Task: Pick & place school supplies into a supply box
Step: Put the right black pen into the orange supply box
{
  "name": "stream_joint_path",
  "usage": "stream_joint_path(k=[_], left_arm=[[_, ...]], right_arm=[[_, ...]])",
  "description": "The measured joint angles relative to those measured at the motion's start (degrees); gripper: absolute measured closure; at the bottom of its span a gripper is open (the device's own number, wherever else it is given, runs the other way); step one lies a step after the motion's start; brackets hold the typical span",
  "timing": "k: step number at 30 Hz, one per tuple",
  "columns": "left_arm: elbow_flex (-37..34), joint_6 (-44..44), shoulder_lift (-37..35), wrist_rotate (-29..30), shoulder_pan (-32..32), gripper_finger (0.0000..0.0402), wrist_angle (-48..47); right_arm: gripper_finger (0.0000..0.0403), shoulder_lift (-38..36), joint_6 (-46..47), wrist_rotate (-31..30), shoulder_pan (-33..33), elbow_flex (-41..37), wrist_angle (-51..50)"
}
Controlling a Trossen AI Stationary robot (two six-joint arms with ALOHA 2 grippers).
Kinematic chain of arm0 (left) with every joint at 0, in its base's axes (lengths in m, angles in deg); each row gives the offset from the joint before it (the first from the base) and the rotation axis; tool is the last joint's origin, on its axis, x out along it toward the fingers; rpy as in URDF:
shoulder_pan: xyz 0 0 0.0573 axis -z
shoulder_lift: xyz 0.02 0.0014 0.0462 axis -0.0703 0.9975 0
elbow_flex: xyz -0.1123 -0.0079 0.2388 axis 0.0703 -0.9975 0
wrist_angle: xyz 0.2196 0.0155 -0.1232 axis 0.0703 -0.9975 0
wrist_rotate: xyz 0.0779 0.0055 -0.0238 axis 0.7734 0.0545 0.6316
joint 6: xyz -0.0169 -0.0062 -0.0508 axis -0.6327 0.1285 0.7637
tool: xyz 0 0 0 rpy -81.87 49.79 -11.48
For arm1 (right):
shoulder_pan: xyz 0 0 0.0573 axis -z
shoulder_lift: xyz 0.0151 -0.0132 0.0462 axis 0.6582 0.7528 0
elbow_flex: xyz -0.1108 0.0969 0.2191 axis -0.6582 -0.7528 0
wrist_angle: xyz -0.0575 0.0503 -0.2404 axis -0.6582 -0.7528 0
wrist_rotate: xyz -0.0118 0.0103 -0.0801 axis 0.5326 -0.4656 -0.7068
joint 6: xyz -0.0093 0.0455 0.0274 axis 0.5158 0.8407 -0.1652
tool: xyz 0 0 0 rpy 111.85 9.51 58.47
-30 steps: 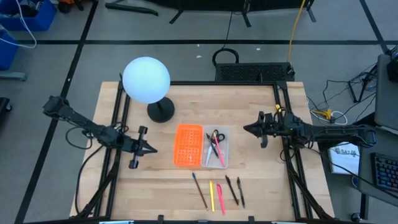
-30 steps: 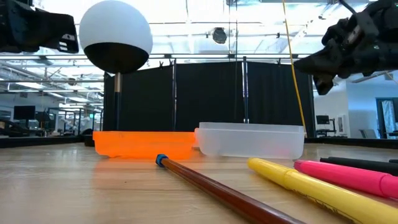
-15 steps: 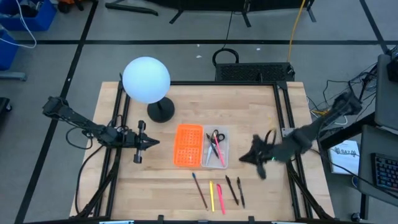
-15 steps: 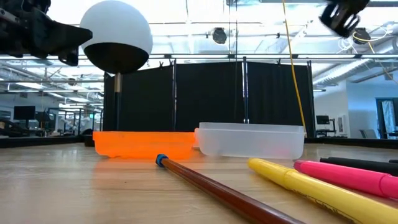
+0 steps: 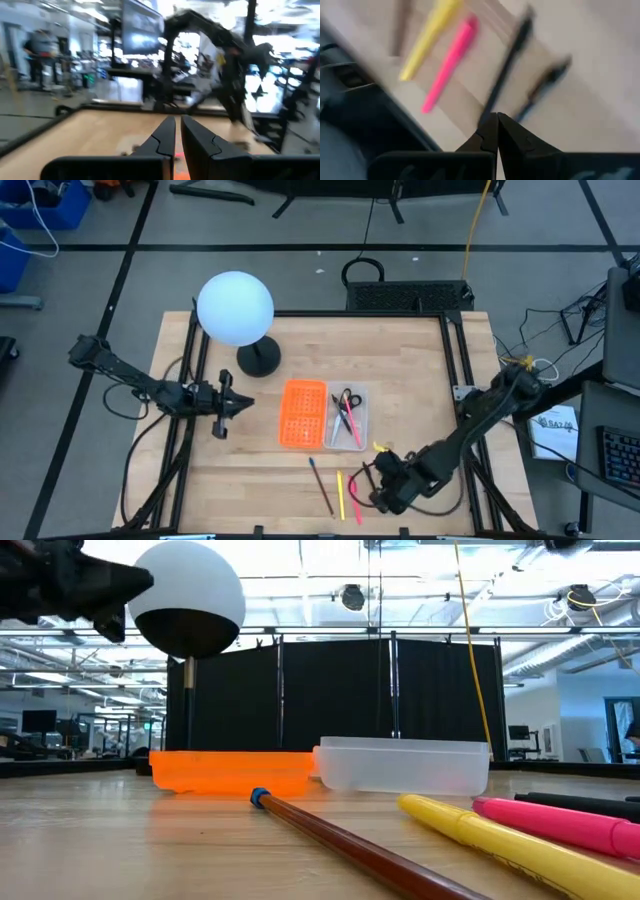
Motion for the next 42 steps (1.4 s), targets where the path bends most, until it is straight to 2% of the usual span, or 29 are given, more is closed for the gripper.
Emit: stream_joint_path(k=[3,9,13,19,24,29,42], left_arm=[[0.02,-0.04,-0.03,2.37,0.00,0.0372,-0.20],[0.02,-0.19,0.06,2.53,0.00,0.0394,-7.55],[0.02,-0.63,0.01,2.54,0.00,0.0394,-7.34],[0.02,-1.57,0.01,2.55,0.00,0.0366,-7.05],[0.02,-1.25,0.01,2.54,0.00,0.0362,-7.05],[0.02,-0.36,0.01,2.54,0.00,0.0370,-7.09],[0.00,0.76,0.04,2.49,0.00,0.0397,-9.03]], right_arm=[[0.0403,2.87,5.05,3.39,-1.11,-0.12,-0.08],[0.0391,4.25,8.66,2.06,-3.70,-0.03,0.60],[0.0341,3.68,11.58,0.45,-4.33,-0.01,1.11],[0.0243,5.14,15.69,1.87,-4.79,-0.03,0.79],[0.0198,6.10,15.49,-0.41,-4.70,-0.10,0.33],[0.0195,6.04,15.40,-2.25,-4.69,-1.76,1.83],[0.0221,5.54,15.37,-0.51,-5.05,-13.28,17.98]])
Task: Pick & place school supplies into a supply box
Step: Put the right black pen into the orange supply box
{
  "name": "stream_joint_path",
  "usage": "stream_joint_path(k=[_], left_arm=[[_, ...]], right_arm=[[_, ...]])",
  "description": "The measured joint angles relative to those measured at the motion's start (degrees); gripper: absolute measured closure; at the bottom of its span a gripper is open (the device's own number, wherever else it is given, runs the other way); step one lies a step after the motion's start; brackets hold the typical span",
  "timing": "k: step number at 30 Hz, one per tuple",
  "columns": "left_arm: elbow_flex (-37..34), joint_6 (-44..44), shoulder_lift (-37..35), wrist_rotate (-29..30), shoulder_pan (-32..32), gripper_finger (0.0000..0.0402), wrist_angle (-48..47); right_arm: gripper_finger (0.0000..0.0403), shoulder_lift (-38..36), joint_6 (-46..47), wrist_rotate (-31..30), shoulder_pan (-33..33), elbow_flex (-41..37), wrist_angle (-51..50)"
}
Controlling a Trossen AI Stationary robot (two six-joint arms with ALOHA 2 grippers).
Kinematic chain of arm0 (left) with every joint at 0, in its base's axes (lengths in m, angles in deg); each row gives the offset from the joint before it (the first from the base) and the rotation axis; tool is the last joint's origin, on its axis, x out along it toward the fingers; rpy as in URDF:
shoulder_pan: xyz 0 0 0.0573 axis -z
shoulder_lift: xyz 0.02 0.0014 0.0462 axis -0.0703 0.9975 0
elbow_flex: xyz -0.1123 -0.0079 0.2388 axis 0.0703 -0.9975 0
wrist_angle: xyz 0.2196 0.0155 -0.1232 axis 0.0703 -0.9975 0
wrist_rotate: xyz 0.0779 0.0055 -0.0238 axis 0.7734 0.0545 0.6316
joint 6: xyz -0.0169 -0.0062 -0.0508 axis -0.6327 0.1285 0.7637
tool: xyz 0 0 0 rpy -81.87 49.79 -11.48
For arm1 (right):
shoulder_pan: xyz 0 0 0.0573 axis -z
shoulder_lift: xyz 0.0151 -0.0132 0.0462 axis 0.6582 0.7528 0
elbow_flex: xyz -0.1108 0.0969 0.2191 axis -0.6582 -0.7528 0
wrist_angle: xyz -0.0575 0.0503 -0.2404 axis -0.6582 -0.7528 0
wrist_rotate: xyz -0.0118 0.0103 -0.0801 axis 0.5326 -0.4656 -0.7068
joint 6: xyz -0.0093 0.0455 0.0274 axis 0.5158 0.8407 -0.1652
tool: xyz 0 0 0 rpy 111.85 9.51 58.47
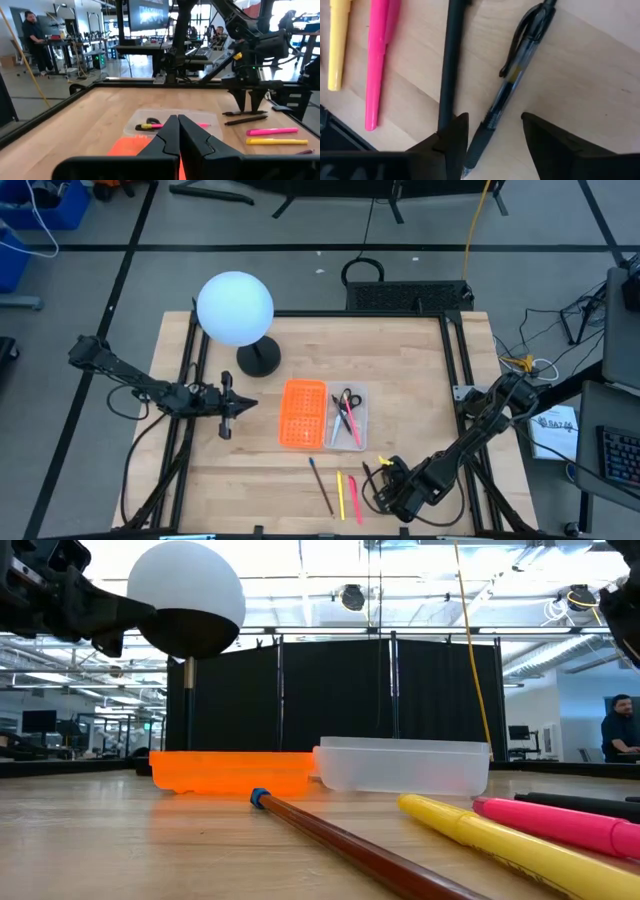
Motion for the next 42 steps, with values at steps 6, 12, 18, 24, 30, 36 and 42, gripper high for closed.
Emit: stream_joint_path(k=[6,12,18,24,30,36,42], left_arm=[[0.00,1.37,0.00,-0.01,0.00,0.0369,-0.38],[0.00,4.45,-0.02,-0.11,0.00,0.0356,-0.81],[-0.03,5.07,0.00,-0.13,0.00,0.0355,-1.92],[-0.03,5.33,0.00,-0.11,0.00,0.0355,-2.85],[-0.03,6.31,-0.01,-0.11,0.01,0.0355,-3.23],[-0.03,5.67,0.00,-0.09,0.00,0.0355,-3.23],[-0.03,3.81,-0.02,-0.01,0.00,0.0355,-3.16]], right_arm=[[0.0250,0.17,0.63,3.88,0.55,-4.94,-2.16],[0.0278,-0.13,1.72,5.36,0.56,-7.66,-1.53],[0.0292,-0.20,0.09,5.88,0.54,-7.80,-1.98],[0.0311,-0.20,-6.83,9.32,1.04,-7.77,-3.67],[0.0325,-0.26,-12.79,11.26,1.15,-7.67,-5.26],[0.0333,-0.31,-19.94,13.83,1.15,-7.67,-5.02],[0.0331,-1.10,-22.89,10.98,1.19,-8.03,-3.17]])
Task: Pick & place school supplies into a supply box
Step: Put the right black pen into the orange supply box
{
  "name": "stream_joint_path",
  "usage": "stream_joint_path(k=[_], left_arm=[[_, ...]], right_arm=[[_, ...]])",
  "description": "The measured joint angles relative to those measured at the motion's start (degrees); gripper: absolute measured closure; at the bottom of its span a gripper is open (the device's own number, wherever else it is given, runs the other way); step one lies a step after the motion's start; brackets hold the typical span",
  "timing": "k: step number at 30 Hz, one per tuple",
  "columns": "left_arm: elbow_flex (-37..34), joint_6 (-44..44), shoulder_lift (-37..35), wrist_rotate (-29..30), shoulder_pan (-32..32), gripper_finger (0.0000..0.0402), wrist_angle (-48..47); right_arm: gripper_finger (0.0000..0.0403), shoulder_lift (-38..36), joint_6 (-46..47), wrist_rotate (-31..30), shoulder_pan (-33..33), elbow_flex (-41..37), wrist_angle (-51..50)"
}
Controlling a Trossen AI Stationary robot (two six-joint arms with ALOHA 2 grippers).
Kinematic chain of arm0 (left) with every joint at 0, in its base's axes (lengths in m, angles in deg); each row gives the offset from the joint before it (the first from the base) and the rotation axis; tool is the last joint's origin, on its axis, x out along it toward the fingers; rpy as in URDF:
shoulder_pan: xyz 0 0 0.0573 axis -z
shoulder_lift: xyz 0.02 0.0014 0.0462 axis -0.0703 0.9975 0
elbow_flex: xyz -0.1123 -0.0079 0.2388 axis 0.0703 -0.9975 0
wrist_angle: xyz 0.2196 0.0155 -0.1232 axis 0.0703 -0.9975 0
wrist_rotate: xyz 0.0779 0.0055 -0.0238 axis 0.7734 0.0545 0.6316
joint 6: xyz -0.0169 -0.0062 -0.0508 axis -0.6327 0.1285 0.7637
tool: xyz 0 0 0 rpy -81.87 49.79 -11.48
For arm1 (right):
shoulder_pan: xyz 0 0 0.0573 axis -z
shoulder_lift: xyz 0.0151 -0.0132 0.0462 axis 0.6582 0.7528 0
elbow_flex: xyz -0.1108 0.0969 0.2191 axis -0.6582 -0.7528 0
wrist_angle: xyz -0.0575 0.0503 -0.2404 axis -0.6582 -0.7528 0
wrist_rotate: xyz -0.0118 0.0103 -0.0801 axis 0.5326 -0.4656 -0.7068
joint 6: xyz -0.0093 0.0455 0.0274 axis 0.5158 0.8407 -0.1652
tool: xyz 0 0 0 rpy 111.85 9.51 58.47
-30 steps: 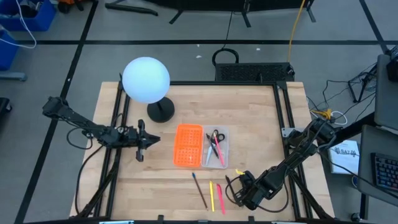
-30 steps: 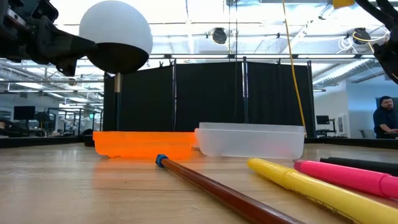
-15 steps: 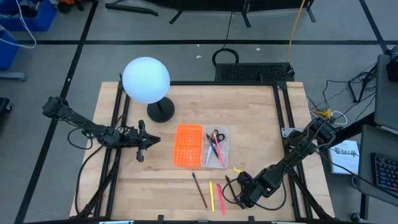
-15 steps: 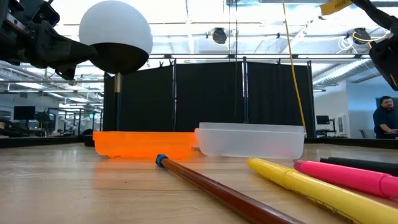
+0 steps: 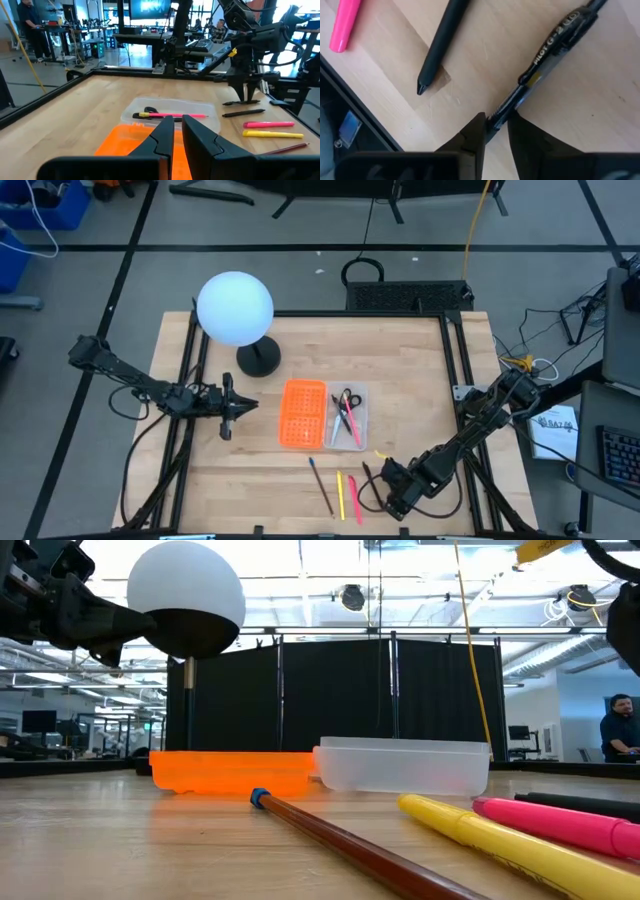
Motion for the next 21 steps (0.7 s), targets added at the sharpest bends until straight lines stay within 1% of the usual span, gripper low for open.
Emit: stream_joint_path(k=[4,11,14,18,21], left_arm=[[0.00,0.14,0.00,-0.01,0.02,0.0355,-0.02],[0.00,1.43,0.00,-0.01,0.02,0.0355,-0.04],[0.00,1.22,0.02,-0.01,0.01,0.0355,-0.04],[0.00,-0.05,0.00,-0.01,0.01,0.0355,-0.41],[0.00,-0.03,0.02,-0.01,0.02,0.0355,-1.02]], right_arm=[[0.0324,-1.34,0.31,-2.03,0.12,-0.29,2.33],[0.0320,-1.63,3.18,-2.90,0.09,-0.26,2.97],[0.0303,-1.63,3.42,-3.35,0.09,-0.25,2.83],[0.0272,-1.63,6.45,-3.60,0.12,-0.23,2.13],[0.0260,-1.35,8.31,-3.74,-0.21,0.14,1.39]])
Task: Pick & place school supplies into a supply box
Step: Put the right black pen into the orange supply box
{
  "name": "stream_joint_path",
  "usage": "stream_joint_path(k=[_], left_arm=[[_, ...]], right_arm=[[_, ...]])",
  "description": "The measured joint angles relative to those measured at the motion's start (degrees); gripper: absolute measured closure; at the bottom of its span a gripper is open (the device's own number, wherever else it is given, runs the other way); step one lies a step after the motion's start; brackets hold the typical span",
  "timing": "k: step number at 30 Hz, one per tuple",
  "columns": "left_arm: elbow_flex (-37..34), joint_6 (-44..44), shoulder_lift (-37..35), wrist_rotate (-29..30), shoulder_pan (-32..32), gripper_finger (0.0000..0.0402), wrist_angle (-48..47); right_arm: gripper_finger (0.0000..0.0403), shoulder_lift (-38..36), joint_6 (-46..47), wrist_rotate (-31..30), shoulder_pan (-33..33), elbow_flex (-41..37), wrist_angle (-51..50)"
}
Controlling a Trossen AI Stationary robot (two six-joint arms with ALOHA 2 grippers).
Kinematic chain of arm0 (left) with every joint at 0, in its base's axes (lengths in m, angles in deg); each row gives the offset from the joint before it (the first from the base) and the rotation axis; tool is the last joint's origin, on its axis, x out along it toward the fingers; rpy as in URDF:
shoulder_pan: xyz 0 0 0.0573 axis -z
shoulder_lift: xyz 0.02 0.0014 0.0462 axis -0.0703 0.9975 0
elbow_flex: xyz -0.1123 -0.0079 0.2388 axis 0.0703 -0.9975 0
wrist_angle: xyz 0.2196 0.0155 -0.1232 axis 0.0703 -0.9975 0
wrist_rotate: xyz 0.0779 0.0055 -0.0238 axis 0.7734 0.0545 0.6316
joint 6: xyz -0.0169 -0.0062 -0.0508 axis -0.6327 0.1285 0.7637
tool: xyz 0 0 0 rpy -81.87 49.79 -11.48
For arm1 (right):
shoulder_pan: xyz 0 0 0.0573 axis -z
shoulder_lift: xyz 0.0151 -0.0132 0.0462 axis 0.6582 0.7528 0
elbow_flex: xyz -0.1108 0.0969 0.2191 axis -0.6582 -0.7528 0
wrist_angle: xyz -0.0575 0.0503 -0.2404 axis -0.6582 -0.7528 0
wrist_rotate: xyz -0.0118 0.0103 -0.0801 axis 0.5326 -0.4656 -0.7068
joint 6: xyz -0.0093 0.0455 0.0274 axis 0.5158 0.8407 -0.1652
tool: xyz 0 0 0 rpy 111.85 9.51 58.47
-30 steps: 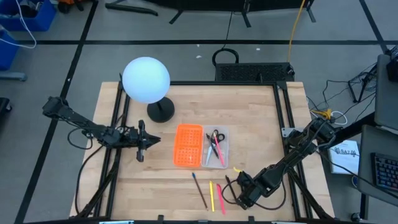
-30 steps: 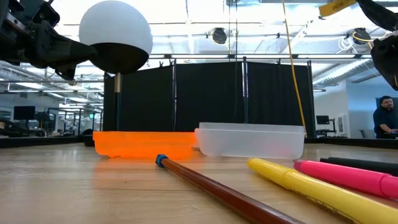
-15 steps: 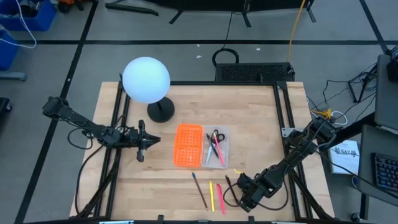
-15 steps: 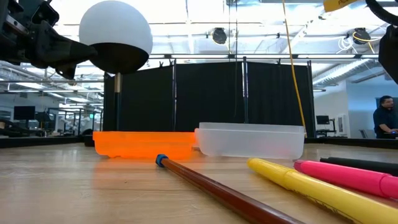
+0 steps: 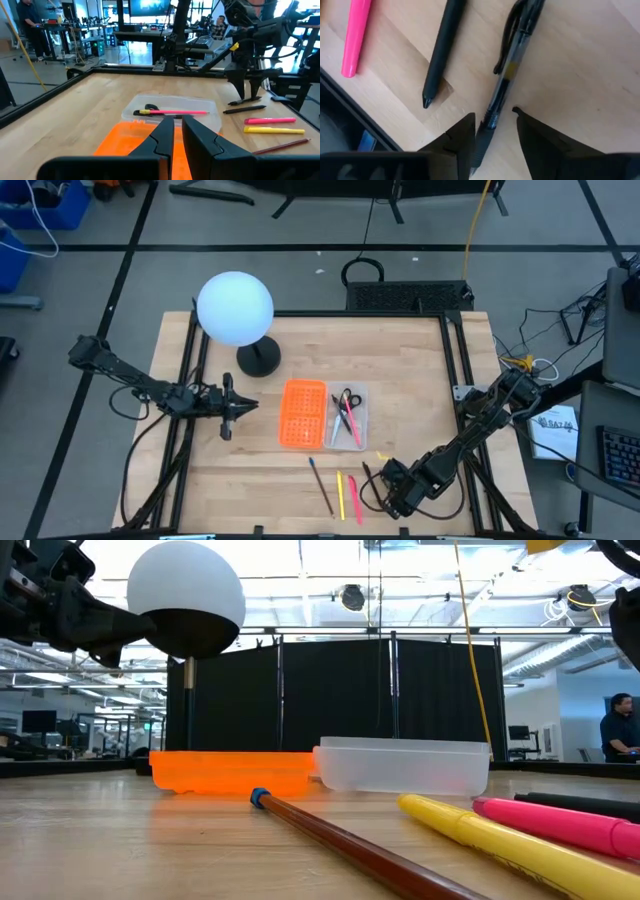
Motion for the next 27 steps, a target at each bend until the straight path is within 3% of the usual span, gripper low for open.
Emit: stream_joint_path(k=[14,23,27], left_arm=[[0.00,2.63,0.00,-0.02,0.00,0.0355,-0.51],[0.00,-1.17,-0.02,0.04,0.00,0.0355,-0.24],[0.00,-3.66,-0.02,0.07,0.00,0.0355,0.44]], right_arm=[[0.0272,13.64,4.21,2.41,-0.23,15.22,-18.66],[0.0299,14.32,-0.90,7.48,-2.00,16.21,-23.59],[0.0313,14.32,-2.08,5.01,-3.31,16.21,-23.55]])
